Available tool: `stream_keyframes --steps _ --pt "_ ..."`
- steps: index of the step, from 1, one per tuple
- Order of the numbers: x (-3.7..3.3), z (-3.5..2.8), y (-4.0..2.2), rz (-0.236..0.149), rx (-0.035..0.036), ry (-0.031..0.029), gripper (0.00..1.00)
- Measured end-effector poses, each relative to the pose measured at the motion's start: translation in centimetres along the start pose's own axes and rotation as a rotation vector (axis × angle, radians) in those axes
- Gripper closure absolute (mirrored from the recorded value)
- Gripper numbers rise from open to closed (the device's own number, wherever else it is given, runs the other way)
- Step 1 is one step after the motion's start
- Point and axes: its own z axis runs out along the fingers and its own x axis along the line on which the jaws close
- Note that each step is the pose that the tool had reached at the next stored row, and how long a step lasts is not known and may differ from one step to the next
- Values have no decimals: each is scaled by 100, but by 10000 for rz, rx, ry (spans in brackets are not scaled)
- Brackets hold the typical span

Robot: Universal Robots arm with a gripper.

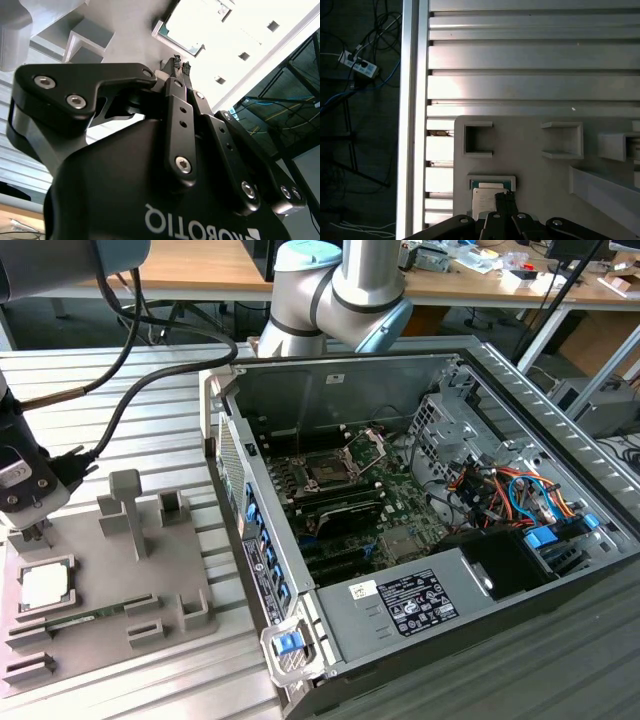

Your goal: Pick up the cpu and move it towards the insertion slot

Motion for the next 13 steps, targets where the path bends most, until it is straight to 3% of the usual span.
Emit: stream_keyframes --steps 13 --pt "10 33 -1 0 -1 0 89"
